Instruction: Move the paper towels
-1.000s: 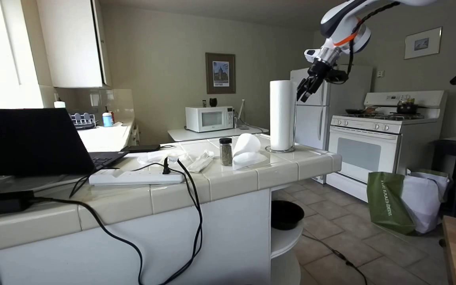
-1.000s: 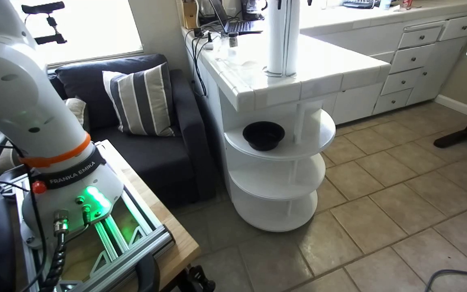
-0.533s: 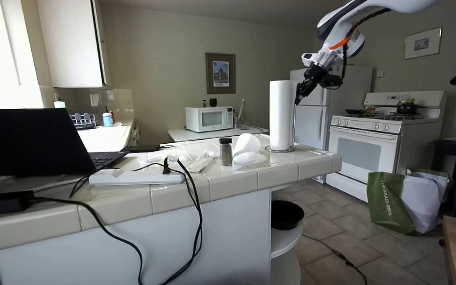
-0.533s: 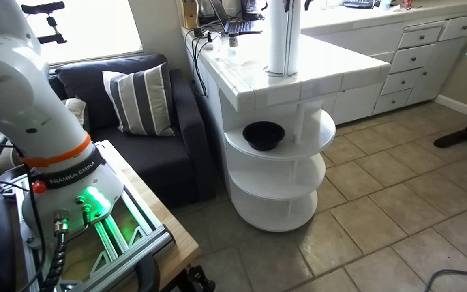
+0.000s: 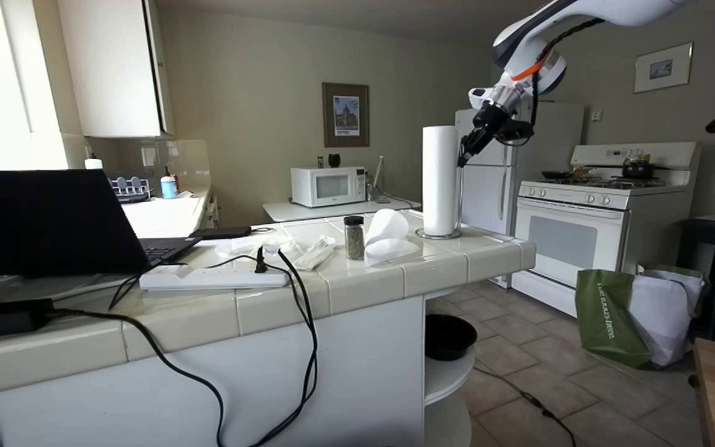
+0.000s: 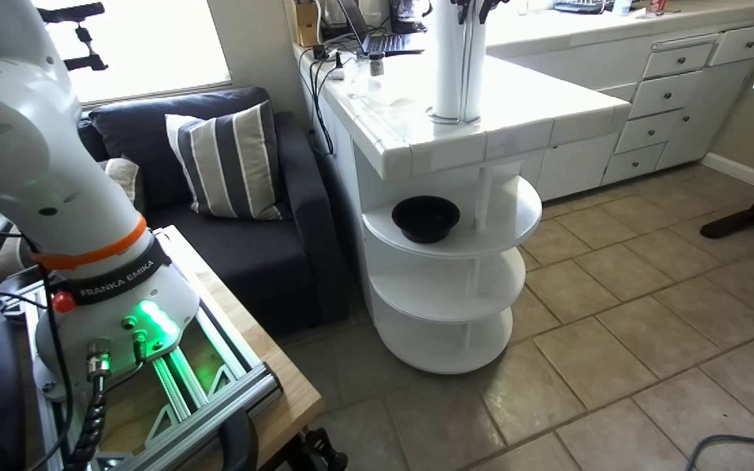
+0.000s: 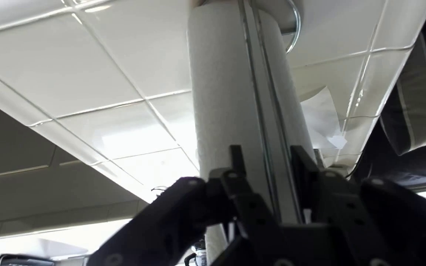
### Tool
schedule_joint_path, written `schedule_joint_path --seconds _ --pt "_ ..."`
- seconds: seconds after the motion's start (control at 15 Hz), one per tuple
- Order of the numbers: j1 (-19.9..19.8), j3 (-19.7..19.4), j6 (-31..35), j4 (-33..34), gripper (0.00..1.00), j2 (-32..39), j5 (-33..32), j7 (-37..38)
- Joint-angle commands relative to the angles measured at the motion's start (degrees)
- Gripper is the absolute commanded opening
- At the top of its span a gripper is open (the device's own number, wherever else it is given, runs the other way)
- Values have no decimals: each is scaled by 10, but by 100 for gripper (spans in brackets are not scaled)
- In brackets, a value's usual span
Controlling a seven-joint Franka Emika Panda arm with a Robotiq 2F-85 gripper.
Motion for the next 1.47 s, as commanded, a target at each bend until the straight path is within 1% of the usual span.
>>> schedule_joint_path --seconds 0.0,0.07,0.2,0.67,1.13,1.4 --pt "-16 8 -31 21 9 18 8 -6" --pt "-17 8 -34 23 1 19 5 -2" --pt "-18 9 -36 27 5 21 3 1" --pt "-19 14 -11 27 5 16 20 -9" --pt "-20 17 2 32 5 17 57 -23" --pt "-19 15 1 32 5 24 52 -19"
